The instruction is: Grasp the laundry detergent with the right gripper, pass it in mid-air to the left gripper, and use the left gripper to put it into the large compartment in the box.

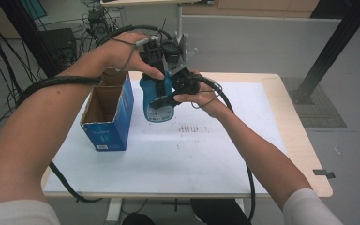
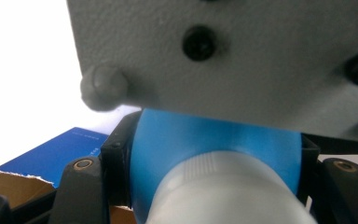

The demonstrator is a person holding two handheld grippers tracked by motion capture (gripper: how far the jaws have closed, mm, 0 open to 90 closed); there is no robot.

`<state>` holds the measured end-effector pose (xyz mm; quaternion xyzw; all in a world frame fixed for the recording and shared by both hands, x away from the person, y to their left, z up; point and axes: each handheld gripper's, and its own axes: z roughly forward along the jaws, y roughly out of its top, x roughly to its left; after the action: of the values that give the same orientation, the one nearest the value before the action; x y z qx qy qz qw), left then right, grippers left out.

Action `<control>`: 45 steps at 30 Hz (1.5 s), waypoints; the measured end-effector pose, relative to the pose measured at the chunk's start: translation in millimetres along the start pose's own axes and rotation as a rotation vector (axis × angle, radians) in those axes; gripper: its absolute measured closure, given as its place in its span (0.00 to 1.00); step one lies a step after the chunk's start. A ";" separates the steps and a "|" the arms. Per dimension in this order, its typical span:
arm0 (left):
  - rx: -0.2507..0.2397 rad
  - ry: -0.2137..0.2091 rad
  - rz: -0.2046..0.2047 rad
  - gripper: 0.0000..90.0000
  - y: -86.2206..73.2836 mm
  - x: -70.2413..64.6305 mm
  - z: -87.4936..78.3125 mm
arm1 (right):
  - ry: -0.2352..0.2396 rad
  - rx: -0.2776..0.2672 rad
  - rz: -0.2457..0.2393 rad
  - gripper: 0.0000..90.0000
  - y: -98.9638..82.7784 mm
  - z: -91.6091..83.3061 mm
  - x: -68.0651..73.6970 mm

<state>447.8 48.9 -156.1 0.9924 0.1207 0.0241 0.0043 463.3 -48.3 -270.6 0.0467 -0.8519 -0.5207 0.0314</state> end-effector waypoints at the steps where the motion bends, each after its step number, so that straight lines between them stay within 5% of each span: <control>1: 0.000 0.000 0.001 0.42 0.0 -0.1 0.1 | 0.000 0.000 0.000 0.48 -0.1 0.1 -0.1; 45: -0.001 -0.009 -0.007 0.42 0.6 -1.3 2.4 | 0.020 -0.007 0.020 0.47 -2.1 0.4 0.0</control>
<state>446.8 48.0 -158.6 0.9921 0.1241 0.0195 0.0054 463.4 -49.0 -272.7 0.0435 -0.8501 -0.5229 0.0453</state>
